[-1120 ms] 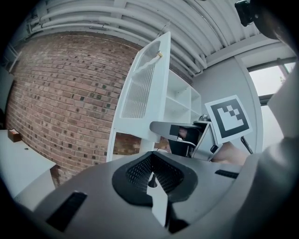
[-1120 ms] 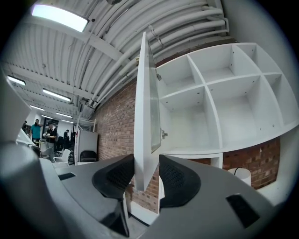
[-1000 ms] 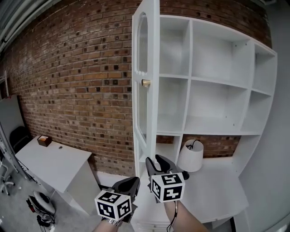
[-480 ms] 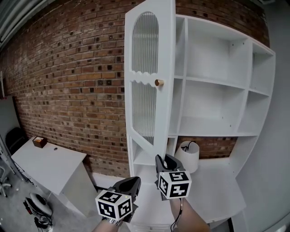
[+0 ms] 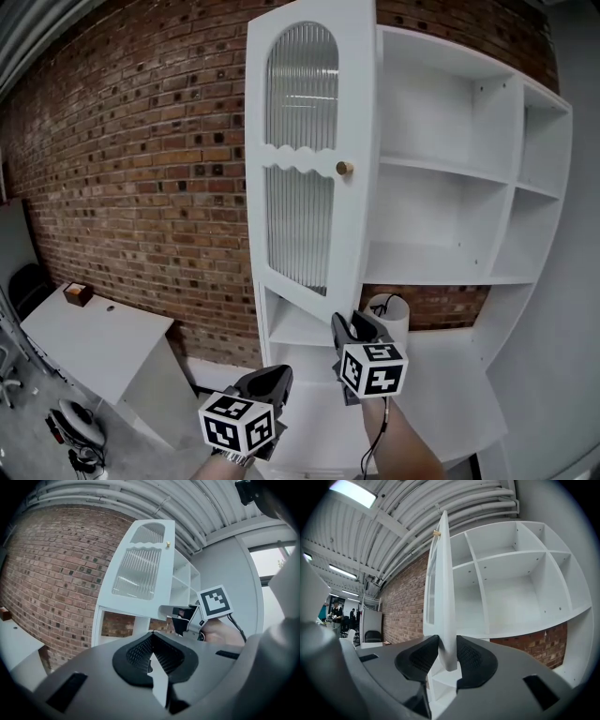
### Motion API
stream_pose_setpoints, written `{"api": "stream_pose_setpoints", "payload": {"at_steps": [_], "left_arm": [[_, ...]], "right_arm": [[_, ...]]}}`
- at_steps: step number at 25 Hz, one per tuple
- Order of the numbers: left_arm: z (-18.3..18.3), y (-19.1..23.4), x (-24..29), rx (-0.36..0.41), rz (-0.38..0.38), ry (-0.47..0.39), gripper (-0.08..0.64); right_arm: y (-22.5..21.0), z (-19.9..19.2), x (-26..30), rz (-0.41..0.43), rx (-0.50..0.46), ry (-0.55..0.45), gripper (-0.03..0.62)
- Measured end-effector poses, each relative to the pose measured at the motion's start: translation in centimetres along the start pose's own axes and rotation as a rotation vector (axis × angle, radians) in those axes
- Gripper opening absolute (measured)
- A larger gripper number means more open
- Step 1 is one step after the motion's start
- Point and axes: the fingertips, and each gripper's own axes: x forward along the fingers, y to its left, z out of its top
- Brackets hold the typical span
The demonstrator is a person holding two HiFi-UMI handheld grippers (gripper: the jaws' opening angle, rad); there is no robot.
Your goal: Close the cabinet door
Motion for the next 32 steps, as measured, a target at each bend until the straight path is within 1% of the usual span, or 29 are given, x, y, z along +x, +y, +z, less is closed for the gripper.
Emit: {"api": "stream_pose_setpoints", "payload": {"at_steps": [2, 6, 15, 23, 32], "left_arm": [[-0.1, 0.1, 0.5, 0.000, 0.001, 0.002, 0.008], [-0.3, 0.2, 2.0, -0.003, 0.006, 0.010, 0.008], [-0.5, 0.6, 5.9, -0.017, 0.014, 0.023, 0.008], [-0.7, 1.1, 8.2, -0.017, 0.027, 0.027, 0.008], [-0.3, 1.6, 9.3, -0.013, 0.041, 0.027, 0.008]], "right_arm": [[-1.1, 0.0, 0.5, -0.003, 0.008, 0.004, 0.136], [-3.2, 0.2, 1.5, -0.021, -0.007, 0.003, 0.140], [-6.3, 0.5, 4.3, 0.013, -0.008, 0.006, 0.155], [-8.2, 0.3, 6.3, 0.018, -0.023, 0.012, 0.160], [-10.1, 0.5, 8.0, -0.046, -0.088, 0.016, 0.178]]}}
